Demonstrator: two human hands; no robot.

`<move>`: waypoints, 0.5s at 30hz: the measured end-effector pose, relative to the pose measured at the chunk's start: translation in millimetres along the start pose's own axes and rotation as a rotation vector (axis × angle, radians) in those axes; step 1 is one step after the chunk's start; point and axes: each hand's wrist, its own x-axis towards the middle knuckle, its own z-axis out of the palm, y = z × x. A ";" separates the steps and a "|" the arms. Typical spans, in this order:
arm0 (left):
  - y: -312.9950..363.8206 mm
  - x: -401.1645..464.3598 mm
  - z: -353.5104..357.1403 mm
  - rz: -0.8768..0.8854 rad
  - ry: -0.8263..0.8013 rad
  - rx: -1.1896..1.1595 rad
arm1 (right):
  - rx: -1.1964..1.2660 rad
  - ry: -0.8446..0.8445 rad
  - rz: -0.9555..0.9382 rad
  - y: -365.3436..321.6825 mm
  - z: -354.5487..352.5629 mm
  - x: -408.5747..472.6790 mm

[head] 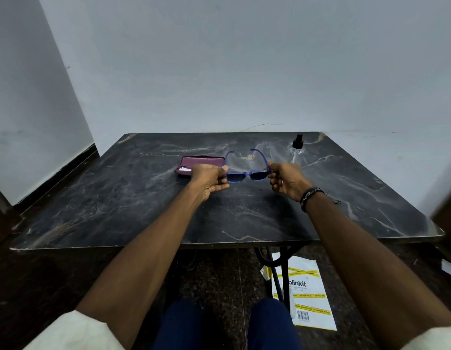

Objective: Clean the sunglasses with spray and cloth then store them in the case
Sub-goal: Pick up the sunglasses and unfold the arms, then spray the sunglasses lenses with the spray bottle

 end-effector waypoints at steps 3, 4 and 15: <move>2.8 0.4 4.1 0.006 -0.015 0.003 | -0.053 0.013 -0.092 -0.2 -7.0 -1.4; 3.8 0.5 5.1 0.006 -0.019 -0.001 | -0.096 0.053 -0.160 -1.0 -9.5 -2.4; 1.0 14.1 10.4 0.012 -0.042 -0.034 | -0.449 0.696 -0.604 -25.0 -50.3 14.5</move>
